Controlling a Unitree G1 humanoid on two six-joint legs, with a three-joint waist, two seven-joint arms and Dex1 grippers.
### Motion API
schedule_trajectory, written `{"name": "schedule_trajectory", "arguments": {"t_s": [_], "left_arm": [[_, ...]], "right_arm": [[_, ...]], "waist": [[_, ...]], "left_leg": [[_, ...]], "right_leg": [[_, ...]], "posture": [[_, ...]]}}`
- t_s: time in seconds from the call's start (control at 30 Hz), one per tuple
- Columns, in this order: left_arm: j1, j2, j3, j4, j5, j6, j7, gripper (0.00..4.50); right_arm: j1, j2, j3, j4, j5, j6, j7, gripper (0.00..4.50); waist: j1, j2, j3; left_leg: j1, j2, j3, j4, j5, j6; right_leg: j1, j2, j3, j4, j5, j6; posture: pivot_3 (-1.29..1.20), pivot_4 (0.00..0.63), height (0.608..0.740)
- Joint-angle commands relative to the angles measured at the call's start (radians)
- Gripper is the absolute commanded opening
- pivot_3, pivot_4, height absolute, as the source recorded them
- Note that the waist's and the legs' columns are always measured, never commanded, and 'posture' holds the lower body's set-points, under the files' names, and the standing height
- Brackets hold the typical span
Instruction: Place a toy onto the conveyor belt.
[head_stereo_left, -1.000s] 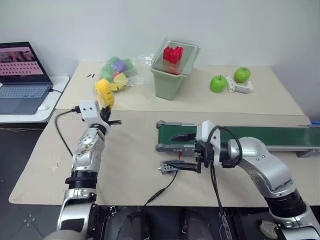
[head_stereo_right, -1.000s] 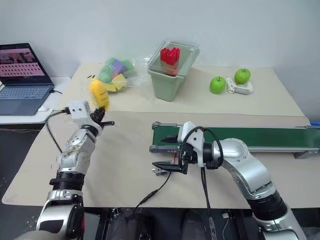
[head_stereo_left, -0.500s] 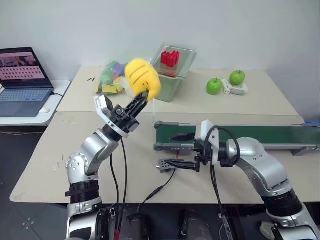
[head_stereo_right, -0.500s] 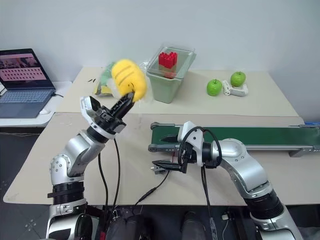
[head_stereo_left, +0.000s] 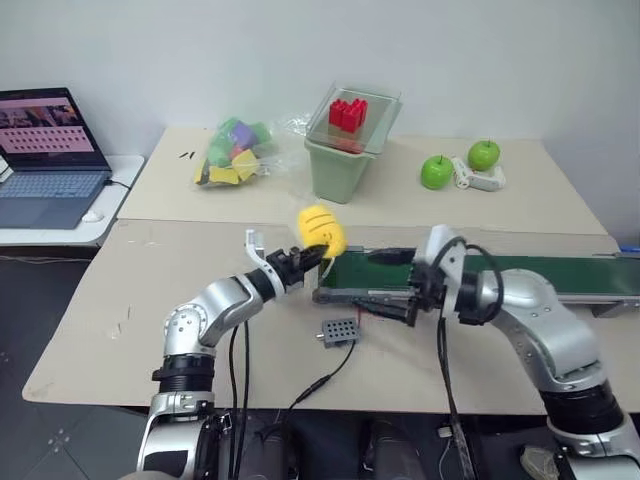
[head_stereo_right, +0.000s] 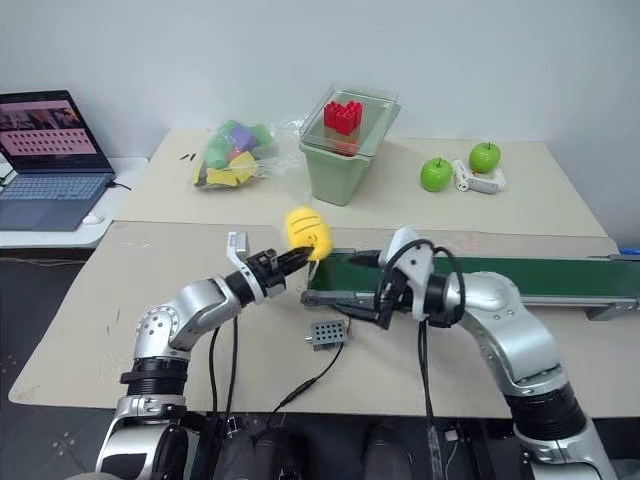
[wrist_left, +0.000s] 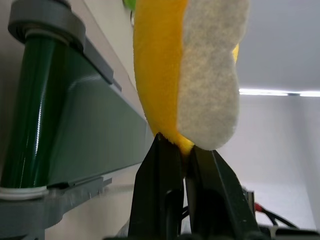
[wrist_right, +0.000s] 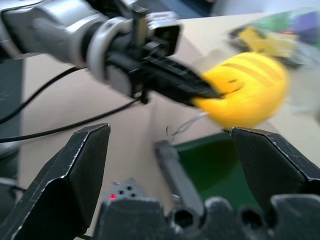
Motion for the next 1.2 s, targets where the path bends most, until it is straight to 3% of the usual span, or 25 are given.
{"name": "schedule_trajectory", "arguments": {"t_s": [0.03, 0.33, 0.6, 0.77, 1.0, 1.03, 1.2], "left_arm": [[-0.017, -0.027, -0.001, 0.017, 0.007, 0.024, -0.004, 0.06], [-0.016, -0.070, 0.004, 0.051, 0.027, 0.059, -0.007, 0.06], [-0.011, -0.079, -0.005, 0.077, 0.129, 0.101, -0.052, 0.06], [-0.015, -0.086, 0.008, 0.085, 0.167, 0.117, -0.080, 1.56], [-0.017, -0.081, 0.004, 0.059, 0.199, 0.160, -0.112, 4.25], [-0.016, -0.082, 0.004, 0.053, 0.199, 0.164, -0.109, 4.45], [-0.011, -0.077, 0.016, 0.031, 0.209, 0.176, -0.094, 4.45]], "right_arm": [[0.044, -0.022, -0.094, 0.002, 0.000, -0.032, -0.028, 4.50], [0.194, 0.021, -0.166, 0.006, 0.010, -0.094, -0.068, 4.50], [0.255, 0.040, -0.186, 0.016, -0.006, -0.119, -0.106, 4.50], [0.255, 0.033, -0.197, 0.020, -0.002, -0.122, -0.114, 4.50], [0.248, 0.038, -0.193, 0.037, -0.006, -0.128, -0.116, 4.50], [0.247, 0.037, -0.193, 0.039, -0.006, -0.129, -0.116, 4.50], [0.235, 0.037, -0.192, 0.056, -0.011, -0.136, -0.118, 4.50]], "waist": [[0.000, 0.000, 0.000], [-0.002, 0.000, 0.000], [-0.006, 0.000, 0.000], [-0.006, 0.000, 0.000], [-0.004, 0.000, 0.000], [-0.004, 0.000, 0.000], [-0.005, 0.000, 0.000]], "left_leg": [[0.000, 0.000, 0.000, 0.000, 0.000, 0.000], [0.001, 0.000, 0.000, -0.007, 0.001, -0.002], [0.002, 0.000, 0.001, -0.009, 0.001, -0.002], [0.002, 0.000, 0.000, -0.009, 0.001, -0.002], [0.002, 0.000, 0.000, -0.009, 0.001, -0.001], [0.002, 0.000, 0.000, -0.009, 0.001, -0.001], [0.002, 0.000, 0.000, -0.009, 0.001, -0.001]], "right_leg": [[0.000, 0.000, 0.000, 0.000, 0.000, 0.000], [-0.001, 0.000, 0.000, -0.002, 0.001, -0.002], [-0.001, 0.000, 0.000, -0.003, 0.000, -0.001], [-0.001, 0.000, 0.000, -0.003, 0.000, 0.000], [-0.001, 0.000, 0.000, -0.003, 0.000, -0.001], [-0.001, 0.000, 0.000, -0.003, 0.000, 0.000], [-0.001, 0.000, 0.000, -0.003, 0.000, 0.000]], "posture": [[0.00, 0.150, 0.740], [0.00, 0.150, 0.740], [0.00, 0.150, 0.740], [0.00, 0.150, 0.740], [0.00, 0.150, 0.740], [0.00, 0.150, 0.740], [0.00, 0.150, 0.740]]}}
